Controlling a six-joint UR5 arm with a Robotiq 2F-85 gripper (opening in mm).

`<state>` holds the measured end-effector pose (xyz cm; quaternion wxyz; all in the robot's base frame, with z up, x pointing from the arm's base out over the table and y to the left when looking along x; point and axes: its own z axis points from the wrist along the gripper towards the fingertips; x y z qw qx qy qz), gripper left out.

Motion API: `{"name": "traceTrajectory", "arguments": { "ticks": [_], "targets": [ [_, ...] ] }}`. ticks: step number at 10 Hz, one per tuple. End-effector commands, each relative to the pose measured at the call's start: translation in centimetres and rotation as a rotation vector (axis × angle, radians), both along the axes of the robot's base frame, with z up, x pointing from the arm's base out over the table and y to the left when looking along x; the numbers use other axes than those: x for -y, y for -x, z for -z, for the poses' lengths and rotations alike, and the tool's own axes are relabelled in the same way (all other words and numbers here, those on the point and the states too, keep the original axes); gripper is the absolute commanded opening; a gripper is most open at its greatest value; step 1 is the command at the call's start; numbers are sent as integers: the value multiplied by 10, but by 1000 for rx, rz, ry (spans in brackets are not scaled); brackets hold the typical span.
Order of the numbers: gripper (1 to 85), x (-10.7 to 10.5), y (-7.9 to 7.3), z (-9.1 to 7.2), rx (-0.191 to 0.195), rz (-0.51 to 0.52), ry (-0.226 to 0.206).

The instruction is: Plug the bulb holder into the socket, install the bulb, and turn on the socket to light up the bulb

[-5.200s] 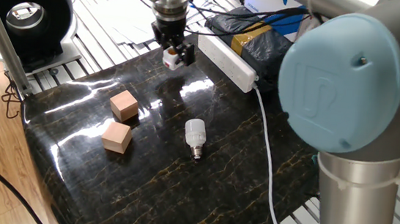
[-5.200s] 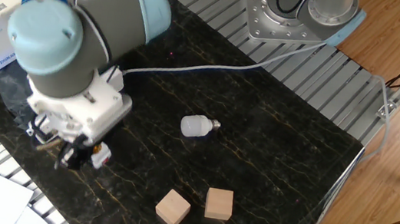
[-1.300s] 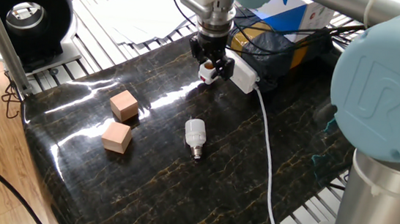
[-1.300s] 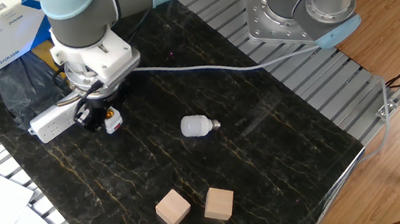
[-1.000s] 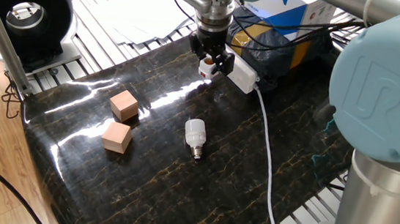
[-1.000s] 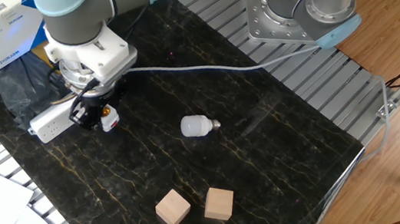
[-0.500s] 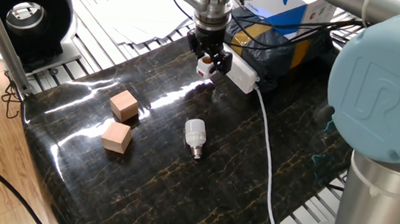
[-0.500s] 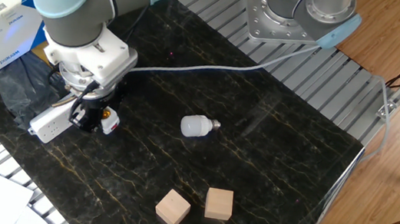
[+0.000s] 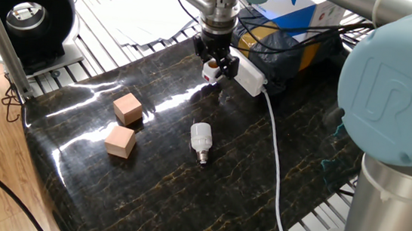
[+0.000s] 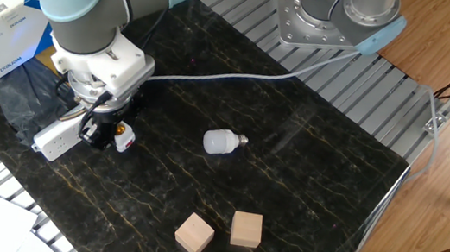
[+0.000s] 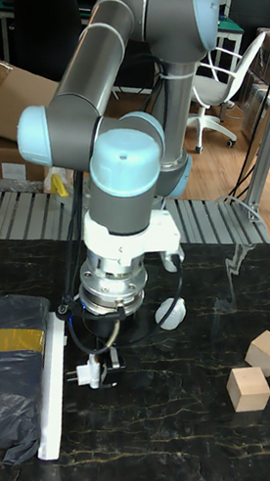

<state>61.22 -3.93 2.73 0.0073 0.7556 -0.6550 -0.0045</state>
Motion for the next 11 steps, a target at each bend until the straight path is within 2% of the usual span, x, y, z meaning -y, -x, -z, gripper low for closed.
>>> {"name": "traceTrajectory", "arguments": {
  "ticks": [1, 6, 11],
  "targets": [
    [10, -1, -1, 5, 6, 10, -25],
    [10, 9, -1, 1, -4, -6, -19],
    [10, 0, -1, 3, -6, 30, -28]
  ]
}}
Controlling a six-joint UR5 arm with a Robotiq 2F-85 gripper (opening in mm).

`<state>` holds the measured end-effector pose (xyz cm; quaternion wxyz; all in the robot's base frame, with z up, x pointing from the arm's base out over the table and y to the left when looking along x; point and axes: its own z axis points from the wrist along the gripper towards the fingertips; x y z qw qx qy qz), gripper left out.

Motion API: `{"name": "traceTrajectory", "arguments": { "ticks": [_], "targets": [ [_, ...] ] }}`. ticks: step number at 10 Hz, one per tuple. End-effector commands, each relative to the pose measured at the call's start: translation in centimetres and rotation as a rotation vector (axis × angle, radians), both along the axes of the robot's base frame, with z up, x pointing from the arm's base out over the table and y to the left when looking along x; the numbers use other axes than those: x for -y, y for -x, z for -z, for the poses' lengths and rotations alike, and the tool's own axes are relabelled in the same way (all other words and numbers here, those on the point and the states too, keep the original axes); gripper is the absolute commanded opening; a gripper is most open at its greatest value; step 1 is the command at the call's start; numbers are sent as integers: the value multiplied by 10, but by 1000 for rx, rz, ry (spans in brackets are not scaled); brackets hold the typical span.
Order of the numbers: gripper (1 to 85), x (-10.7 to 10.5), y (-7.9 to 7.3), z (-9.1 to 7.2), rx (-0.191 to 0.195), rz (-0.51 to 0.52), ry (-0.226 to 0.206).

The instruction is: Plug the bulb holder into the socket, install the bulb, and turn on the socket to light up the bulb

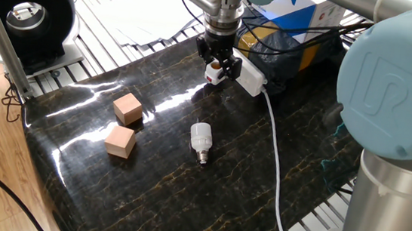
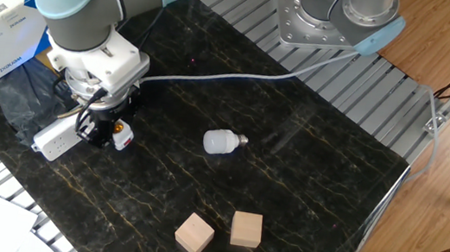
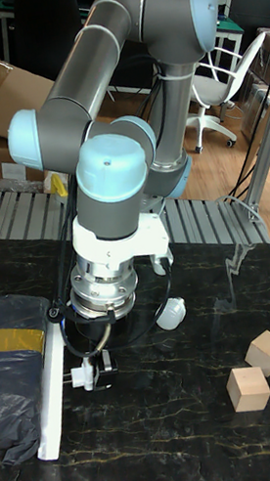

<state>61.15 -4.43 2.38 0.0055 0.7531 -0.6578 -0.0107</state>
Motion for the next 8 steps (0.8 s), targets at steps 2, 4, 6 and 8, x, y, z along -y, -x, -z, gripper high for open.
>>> {"name": "traceTrajectory", "arguments": {
  "ticks": [2, 4, 6, 8],
  "targets": [
    [10, -2, -6, -1, 11, 36, -12],
    [10, 0, -8, -1, 11, 47, -17],
    [10, 1, -7, -2, 6, 45, -17],
    [10, -1, -4, -1, 0, 50, -21]
  ]
}}
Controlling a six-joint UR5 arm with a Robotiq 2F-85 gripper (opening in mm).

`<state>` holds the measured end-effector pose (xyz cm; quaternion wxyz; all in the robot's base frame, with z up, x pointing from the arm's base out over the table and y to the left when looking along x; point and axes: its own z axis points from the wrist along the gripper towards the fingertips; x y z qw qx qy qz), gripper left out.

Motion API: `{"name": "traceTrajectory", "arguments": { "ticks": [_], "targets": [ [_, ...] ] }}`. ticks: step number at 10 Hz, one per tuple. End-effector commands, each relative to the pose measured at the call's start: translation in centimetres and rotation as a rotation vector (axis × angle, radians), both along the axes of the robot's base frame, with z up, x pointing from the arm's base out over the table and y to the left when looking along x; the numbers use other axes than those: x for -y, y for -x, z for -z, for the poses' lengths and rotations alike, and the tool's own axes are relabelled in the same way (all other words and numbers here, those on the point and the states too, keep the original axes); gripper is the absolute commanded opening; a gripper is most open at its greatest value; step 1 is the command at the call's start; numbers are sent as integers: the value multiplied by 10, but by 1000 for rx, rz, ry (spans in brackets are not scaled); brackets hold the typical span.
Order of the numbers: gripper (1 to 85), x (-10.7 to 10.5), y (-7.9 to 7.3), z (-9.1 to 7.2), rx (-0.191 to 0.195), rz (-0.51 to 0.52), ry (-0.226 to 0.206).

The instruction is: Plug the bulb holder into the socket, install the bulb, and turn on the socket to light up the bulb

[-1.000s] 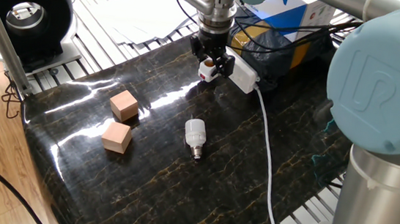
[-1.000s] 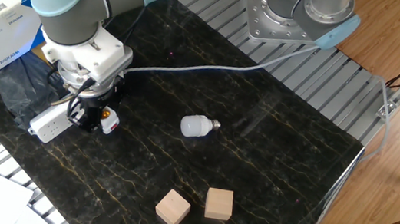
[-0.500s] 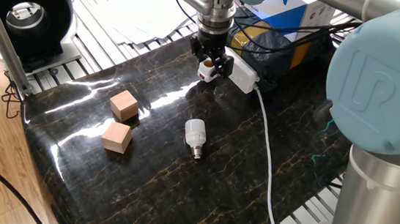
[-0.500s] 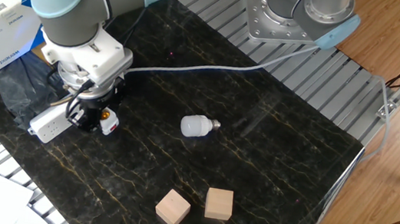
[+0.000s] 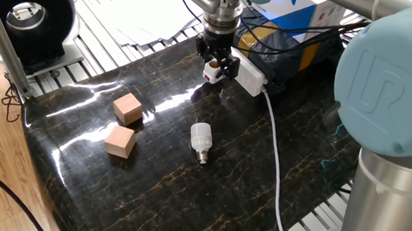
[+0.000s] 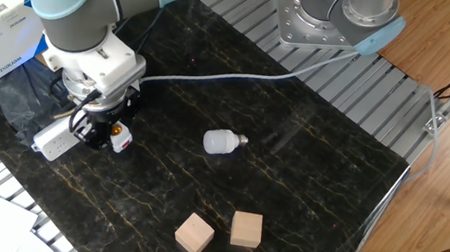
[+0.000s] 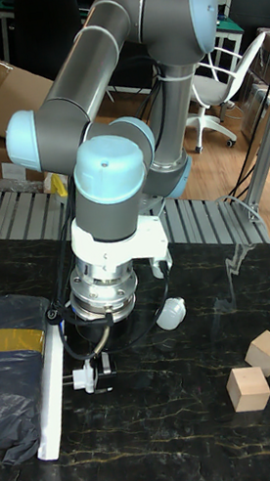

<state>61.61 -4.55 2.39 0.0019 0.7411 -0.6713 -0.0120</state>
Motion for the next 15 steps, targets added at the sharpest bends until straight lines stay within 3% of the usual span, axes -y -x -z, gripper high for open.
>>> {"name": "traceTrajectory", "arguments": {
  "ticks": [1, 8, 11, 15],
  "targets": [
    [10, -3, 1, 0, -2, 16, -14],
    [10, -4, 0, 0, -11, 51, -29],
    [10, -6, -6, 0, 5, 81, -29],
    [10, -4, 0, -1, -10, 68, -27]
  ]
}}
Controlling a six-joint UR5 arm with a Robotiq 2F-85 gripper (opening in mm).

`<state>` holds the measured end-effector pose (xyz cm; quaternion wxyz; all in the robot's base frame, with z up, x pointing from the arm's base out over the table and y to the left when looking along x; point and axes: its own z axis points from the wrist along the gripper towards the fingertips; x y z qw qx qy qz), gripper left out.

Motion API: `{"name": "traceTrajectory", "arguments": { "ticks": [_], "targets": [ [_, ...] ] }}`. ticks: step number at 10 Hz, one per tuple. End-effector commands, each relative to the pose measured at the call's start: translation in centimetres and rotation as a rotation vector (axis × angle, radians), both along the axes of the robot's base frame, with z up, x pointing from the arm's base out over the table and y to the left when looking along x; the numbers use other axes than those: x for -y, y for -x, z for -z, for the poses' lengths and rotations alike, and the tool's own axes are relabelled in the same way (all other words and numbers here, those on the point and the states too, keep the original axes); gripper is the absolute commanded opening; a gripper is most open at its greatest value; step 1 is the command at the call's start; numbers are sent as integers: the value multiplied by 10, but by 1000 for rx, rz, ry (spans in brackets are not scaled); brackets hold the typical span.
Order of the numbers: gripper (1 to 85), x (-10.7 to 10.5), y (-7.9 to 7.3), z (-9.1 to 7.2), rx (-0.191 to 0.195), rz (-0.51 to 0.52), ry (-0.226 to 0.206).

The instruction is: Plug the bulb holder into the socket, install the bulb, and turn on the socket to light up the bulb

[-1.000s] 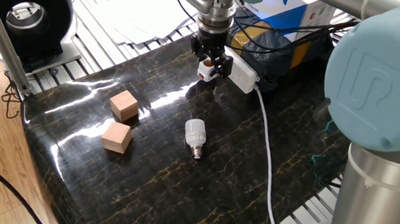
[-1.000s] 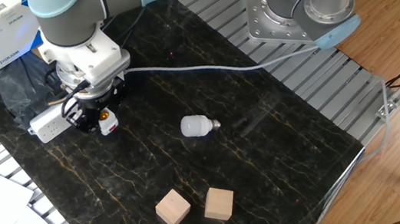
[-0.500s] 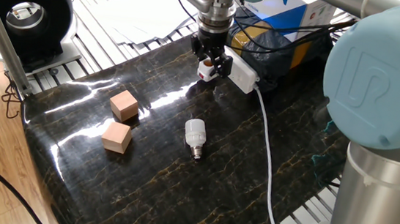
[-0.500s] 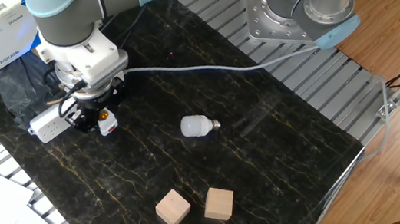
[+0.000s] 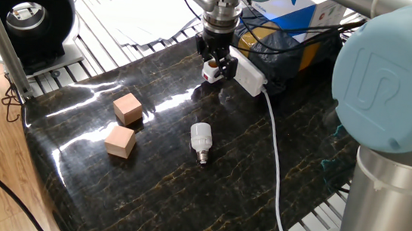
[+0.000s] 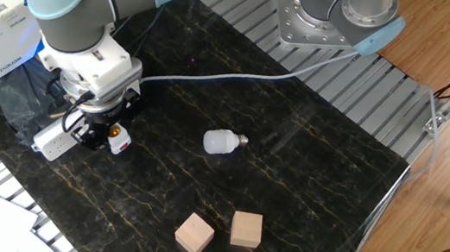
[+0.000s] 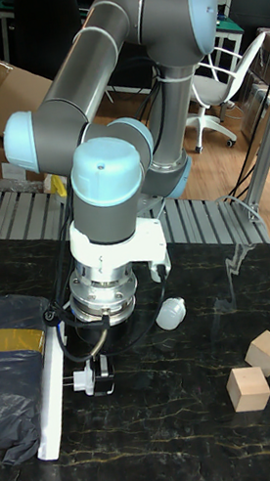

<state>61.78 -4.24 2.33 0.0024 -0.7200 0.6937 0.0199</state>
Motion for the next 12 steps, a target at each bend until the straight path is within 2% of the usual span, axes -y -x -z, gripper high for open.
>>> {"name": "traceTrajectory", "arguments": {
  "ticks": [1, 9, 12],
  "targets": [
    [10, 0, 3, -1, -7, 8, -11],
    [10, 3, -2, -5, -5, 11, 1],
    [10, 6, -4, -1, 4, 4, 0]
  ]
}}
